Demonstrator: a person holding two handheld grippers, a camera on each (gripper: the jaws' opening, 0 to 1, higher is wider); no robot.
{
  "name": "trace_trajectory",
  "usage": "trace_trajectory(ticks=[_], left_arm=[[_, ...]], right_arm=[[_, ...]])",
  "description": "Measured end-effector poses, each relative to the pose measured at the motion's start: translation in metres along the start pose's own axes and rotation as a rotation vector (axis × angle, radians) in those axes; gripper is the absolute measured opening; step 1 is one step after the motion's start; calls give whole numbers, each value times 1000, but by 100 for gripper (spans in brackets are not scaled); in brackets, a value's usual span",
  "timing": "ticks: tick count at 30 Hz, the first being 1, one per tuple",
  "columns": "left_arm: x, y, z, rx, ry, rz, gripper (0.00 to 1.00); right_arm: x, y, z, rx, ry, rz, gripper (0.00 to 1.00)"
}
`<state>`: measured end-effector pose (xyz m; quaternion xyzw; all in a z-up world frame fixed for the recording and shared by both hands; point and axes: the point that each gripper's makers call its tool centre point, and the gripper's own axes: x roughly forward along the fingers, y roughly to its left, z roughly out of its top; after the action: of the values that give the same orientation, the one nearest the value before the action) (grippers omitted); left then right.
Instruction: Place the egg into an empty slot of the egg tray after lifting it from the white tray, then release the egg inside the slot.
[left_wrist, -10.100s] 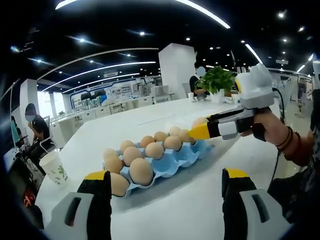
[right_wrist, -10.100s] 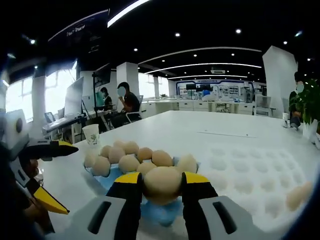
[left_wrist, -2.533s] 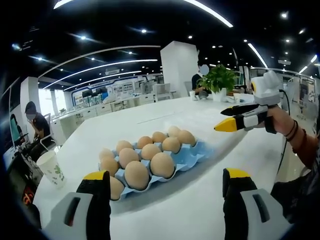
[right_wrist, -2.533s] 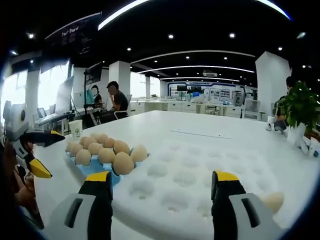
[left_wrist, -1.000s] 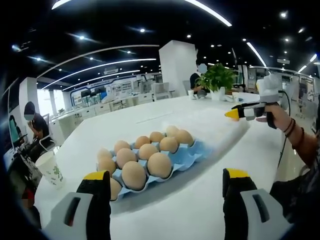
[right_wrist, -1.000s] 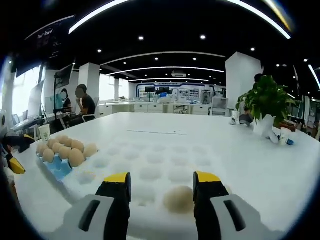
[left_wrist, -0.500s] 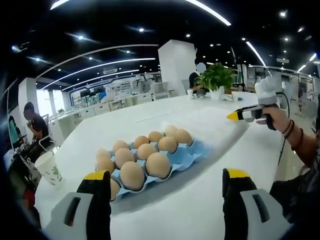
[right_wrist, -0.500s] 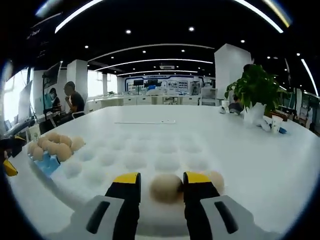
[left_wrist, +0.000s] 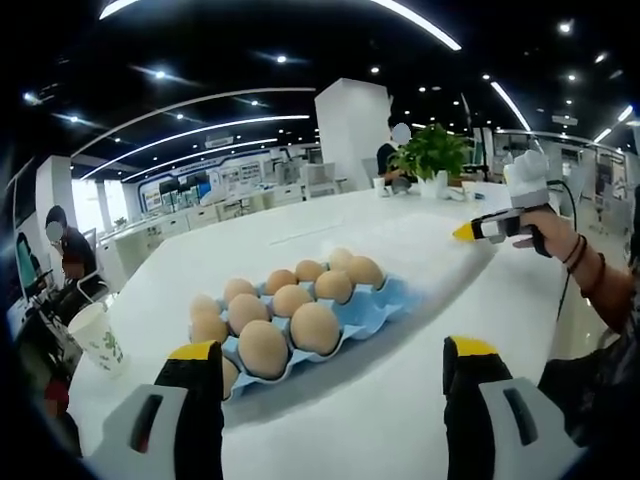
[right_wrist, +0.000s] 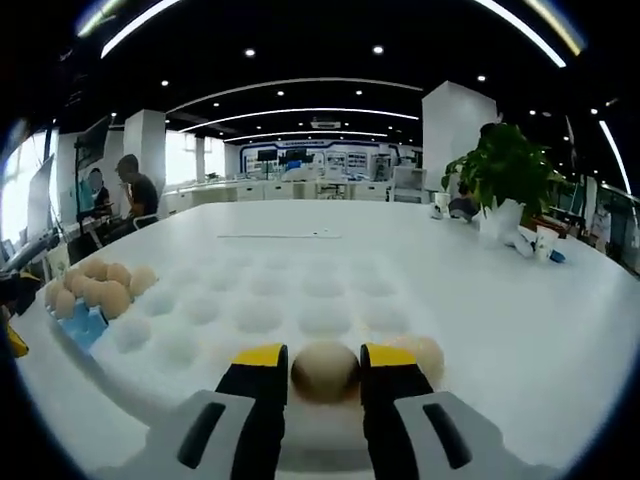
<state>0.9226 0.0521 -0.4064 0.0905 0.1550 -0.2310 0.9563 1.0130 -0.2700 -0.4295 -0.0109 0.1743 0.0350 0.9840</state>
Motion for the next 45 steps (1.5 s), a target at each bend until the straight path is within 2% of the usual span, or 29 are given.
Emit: trace_trajectory(ticks=[5, 8, 14, 16, 20, 25, 35, 45], left_arm=[[-1, 0, 0, -6, -5, 0, 93], [-2, 1, 0, -3, -2, 3, 93], [-3, 1, 3, -4, -7, 4, 93], [-3, 2, 3, -2, -9, 6, 93], [-2, 2, 4, -4, -13, 2, 93], [-2, 0, 4, -3, -14, -3, 93], [-4, -2, 8, -8, -34, -16, 93], [-4, -4, 2, -5, -27, -16, 93]], right_arm=[[0, -1, 0, 0, 1, -12, 28], [0, -4, 1, 46, 15, -18, 28], [-1, -6, 3, 68, 13, -17, 27], [-3, -6, 6, 84, -6, -16, 27], [-12, -10, 30, 77, -105, -33, 27], [-15, -8, 40, 72, -123, -24, 27], [-15, -3, 37, 64, -106, -17, 27], [-14, 16, 37, 50, -107, 30, 27]])
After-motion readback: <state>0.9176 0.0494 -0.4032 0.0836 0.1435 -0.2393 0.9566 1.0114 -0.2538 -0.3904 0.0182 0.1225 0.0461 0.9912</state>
